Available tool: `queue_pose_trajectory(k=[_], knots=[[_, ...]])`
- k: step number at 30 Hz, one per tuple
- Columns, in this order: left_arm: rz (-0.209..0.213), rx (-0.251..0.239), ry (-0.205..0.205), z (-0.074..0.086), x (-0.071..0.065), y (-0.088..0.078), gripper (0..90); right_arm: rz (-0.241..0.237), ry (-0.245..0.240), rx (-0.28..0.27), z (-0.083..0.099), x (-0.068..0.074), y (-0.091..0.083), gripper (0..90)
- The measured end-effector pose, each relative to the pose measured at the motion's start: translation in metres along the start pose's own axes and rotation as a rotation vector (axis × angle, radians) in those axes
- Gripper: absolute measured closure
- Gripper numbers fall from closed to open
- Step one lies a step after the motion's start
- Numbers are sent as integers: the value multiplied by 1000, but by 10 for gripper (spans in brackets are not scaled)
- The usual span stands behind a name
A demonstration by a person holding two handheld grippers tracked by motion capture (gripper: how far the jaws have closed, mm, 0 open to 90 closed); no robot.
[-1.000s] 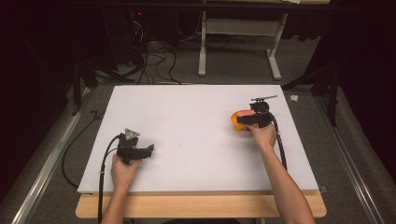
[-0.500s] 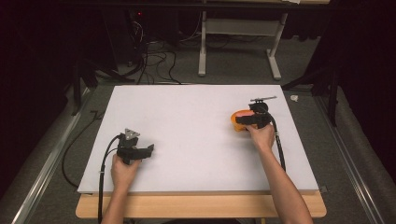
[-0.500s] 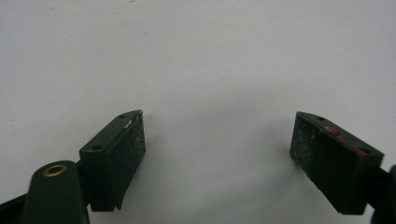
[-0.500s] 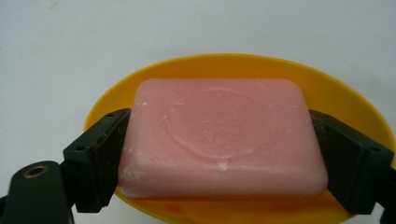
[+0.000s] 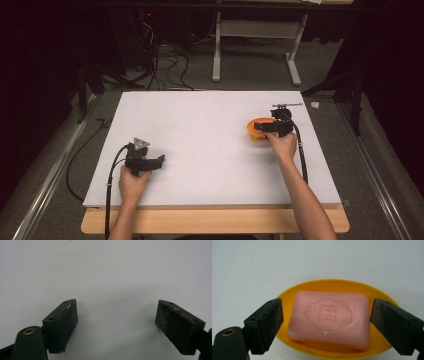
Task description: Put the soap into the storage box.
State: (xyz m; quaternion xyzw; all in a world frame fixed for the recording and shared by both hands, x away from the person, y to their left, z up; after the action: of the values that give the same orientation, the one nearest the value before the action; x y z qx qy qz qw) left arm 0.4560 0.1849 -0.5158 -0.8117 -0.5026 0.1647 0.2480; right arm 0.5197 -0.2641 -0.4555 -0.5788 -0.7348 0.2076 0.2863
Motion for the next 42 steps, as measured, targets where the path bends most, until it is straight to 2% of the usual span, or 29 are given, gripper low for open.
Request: queue_pose_trajectory(k=[6,11,13,14,15,18,24,27,31,36,42], knots=[[0,0,0,0,0,0,185,-9,2,-33,0,-3,-6,128],[0,0,0,0,0,0,186,-23,-11,-57,-2,-1,-20,131],[0,0,0,0,0,0,185,-43,-41,-75,-1,3,-31,134],[0,0,0,0,0,0,185,-43,-41,-75,-1,3,-31,134],[-1,0,1,0,0,0,185,-53,-59,-107,1,6,-38,145],[0,0,0,0,0,0,186,-69,-68,-115,5,8,-43,149],[0,0,1,0,0,0,185,-99,-109,-135,17,14,-60,183],[0,0,1,0,0,0,185,-129,-136,-163,25,18,-70,205],[0,0,1,0,0,0,185,-142,-157,-167,32,20,-75,215],[0,0,1,0,0,0,185,-154,-172,-174,49,21,-81,228],[0,0,1,0,0,0,185,-171,-162,-173,63,18,-81,235]])
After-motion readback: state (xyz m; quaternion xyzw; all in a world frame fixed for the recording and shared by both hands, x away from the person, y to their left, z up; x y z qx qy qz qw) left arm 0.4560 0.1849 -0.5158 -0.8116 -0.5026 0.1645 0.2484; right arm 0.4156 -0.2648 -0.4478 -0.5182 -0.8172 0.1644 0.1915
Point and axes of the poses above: each handheld gripper's, and its own axes: y roughly forward along the jaws, z roughly out of its underside, x roughly to its left, the point moved 4 cm from there along y, roughly forward along the jaws, and after that the axes turned 8 degrees about -x, right-handed, at the moved point
